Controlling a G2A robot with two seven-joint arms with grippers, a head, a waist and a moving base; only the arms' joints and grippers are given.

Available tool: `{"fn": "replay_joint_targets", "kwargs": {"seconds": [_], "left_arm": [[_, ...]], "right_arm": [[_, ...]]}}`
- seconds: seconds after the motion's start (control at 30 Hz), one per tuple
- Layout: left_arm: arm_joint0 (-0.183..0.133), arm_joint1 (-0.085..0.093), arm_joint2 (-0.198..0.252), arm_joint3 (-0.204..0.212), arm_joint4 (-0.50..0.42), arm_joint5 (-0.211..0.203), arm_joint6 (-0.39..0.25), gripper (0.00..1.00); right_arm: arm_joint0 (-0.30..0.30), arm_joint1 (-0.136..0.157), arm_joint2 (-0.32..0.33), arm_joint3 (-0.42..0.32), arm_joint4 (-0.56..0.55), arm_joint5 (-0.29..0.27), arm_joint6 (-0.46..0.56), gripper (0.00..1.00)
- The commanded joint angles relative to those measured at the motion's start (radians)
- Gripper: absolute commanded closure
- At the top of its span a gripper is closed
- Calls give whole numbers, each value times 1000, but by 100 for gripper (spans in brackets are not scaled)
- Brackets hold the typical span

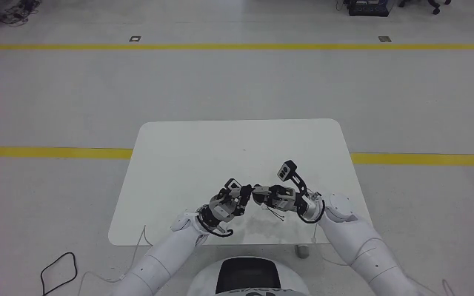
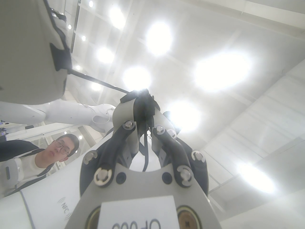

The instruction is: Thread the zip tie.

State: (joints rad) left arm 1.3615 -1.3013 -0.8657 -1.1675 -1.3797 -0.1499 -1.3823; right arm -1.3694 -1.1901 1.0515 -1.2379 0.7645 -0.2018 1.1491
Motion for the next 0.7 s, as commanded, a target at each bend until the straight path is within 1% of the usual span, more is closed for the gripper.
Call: {"fn": "replay_joint_targets", "kwargs": {"seconds": [0.0,0.67], "left_arm": [[0,0,0,0,0,0,0,100],[0,0,0,0,0,0,0,100]], "right_arm": [[0,0,0,2,0,0,0,100],[-1,0,9,12,3,-5,3,100]]}}
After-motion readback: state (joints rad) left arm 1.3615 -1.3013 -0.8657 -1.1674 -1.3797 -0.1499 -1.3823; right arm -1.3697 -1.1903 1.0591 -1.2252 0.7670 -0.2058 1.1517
